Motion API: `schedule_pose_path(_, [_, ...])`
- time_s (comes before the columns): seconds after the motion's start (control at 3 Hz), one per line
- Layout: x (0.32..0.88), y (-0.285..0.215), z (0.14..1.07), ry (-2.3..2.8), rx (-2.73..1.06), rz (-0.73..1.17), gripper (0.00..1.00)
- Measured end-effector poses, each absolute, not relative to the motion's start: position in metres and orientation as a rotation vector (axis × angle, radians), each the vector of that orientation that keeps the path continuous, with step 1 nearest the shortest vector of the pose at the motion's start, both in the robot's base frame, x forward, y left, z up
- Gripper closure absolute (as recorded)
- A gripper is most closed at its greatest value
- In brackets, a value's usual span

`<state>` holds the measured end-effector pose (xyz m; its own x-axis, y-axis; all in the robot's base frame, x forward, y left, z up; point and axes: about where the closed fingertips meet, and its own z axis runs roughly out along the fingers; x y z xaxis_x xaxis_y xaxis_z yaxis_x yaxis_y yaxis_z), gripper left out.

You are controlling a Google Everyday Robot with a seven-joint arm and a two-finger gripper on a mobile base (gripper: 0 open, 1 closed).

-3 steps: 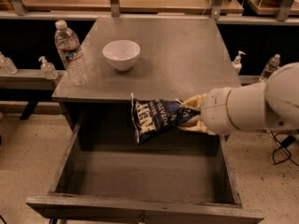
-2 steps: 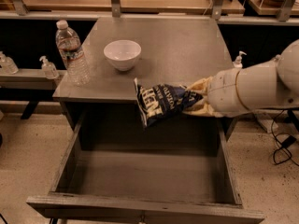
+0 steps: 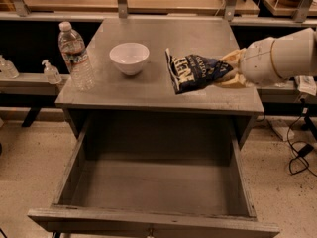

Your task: Pick blue chip bag from top drawer and place on counter

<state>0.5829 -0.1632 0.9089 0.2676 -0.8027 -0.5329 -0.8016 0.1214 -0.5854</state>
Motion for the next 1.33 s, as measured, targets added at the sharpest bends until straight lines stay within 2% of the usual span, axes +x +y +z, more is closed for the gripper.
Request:
schedule_pose_path(0.33, [0.616, -0.209, 0.908, 1.617, -1.559, -0.103, 0.99])
schedule_pose_path(0.67, [0.628, -0.224, 0.888, 1.722, -1.545, -0.157, 0.77])
schedule_pose_path(1.0, [0.629, -0.223, 0.887, 1.726, -1.545, -0.153, 0.46])
schedule_pose_path(1.33, [0.629, -0.221, 0.886, 1.726, -1.547, -0.151, 0.21])
